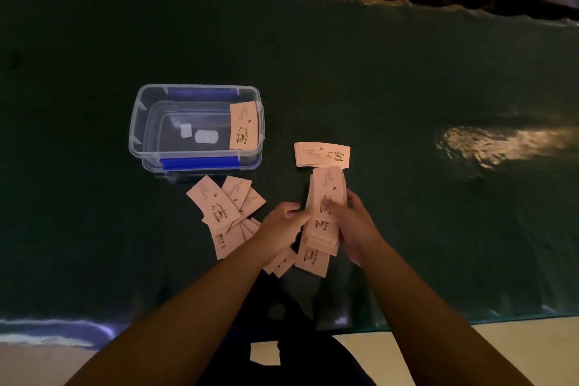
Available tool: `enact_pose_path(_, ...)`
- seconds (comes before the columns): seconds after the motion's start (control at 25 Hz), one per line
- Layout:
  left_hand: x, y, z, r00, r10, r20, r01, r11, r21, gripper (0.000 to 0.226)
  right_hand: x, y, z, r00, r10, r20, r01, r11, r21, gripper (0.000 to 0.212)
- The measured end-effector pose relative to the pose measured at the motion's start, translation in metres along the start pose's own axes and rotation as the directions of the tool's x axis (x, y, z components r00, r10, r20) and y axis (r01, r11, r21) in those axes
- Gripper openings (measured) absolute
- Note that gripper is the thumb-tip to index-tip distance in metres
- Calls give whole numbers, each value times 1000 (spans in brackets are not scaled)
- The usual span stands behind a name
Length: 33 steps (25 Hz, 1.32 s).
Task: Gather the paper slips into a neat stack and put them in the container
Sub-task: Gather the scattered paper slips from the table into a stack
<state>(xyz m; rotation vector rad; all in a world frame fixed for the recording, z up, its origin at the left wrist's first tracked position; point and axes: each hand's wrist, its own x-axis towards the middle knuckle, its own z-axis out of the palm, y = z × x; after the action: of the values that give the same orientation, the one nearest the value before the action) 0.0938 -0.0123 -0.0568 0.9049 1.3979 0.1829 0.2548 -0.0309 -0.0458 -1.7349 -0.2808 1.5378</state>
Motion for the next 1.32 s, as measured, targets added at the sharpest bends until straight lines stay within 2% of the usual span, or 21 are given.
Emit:
enact_pose_path(0.12,-11,3,-11,991,-102,83,108,992,-70,71,-8,6,23,995,-1,96,-9,994,107,53)
enact_pose_path(0.24,-16,0,-33,995,-102,18,104,985,-138,62,-16,17,59,986,14,166,-37,990,135,52)
enact_pose_path(0.32,-19,-10,-55,997,-63,-33,55,978,-200,48,-21,23,82,981,43,191,-60,995,85,49)
enact_pose_path(0.44,-27,-35,-91,999,-33,-27,19,913,-407,37,-28,36,112,971,84,226,-80,996,-25,44)
enact_pose_path(0.6,-34,-61,-126,998,-41,-39,17,876,-482,36,-40,51,151,952,109,285,-79,990,-115,35)
enact_pose_path(0.68,-37,-71,-138,996,-73,-54,35,858,-513,38,-43,57,170,953,137,271,-106,986,-127,29)
enact_pose_path(0.76,-39,-81,-150,992,-106,-66,53,837,-545,40,-41,60,186,955,169,242,-109,964,-241,23)
enact_pose_path(0.84,-41,-90,-163,988,-141,-70,74,805,-589,41,-37,58,195,950,163,265,-41,909,-414,24)
enact_pose_path(0.88,-42,-93,-169,984,-161,-75,81,786,-612,40,-31,55,196,949,112,294,53,865,-500,25)
enact_pose_path(0.92,-44,-96,-175,980,-180,-87,85,768,-634,40,-25,52,197,953,7,302,182,786,-591,25)
enact_pose_path(0.96,-45,-98,-180,975,-197,-103,84,755,-650,40,-15,50,197,952,-130,277,292,651,-701,26)
enact_pose_path(1.0,-45,-99,-185,970,-212,-121,81,749,-658,39,-4,48,196,937,-264,228,334,486,-808,34)
enact_pose_path(1.04,-46,-99,-188,965,-221,-138,76,745,-662,38,6,47,196,926,-341,160,286,360,-888,55)
enact_pose_path(1.08,-47,-98,-190,962,-225,-154,67,743,-665,38,12,44,197,936,-346,63,177,308,-935,81)
enact_pose_path(1.16,-46,-94,-193,957,-224,-185,47,745,-665,38,18,39,201,964,-256,-67,2,261,-965,120)
enact_pose_path(1.2,-45,-91,-193,955,-221,-197,39,753,-657,37,21,39,203,972,-221,-75,-18,247,-969,129)
enact_pose_path(1.24,-43,-87,-193,954,-217,-206,35,765,-643,36,23,39,204,975,-209,-69,-15,247,-969,131)
enact_pose_path(1.32,-40,-79,-192,952,-217,-217,40,788,-614,33,27,39,202,973,-224,-53,17,299,-954,122)
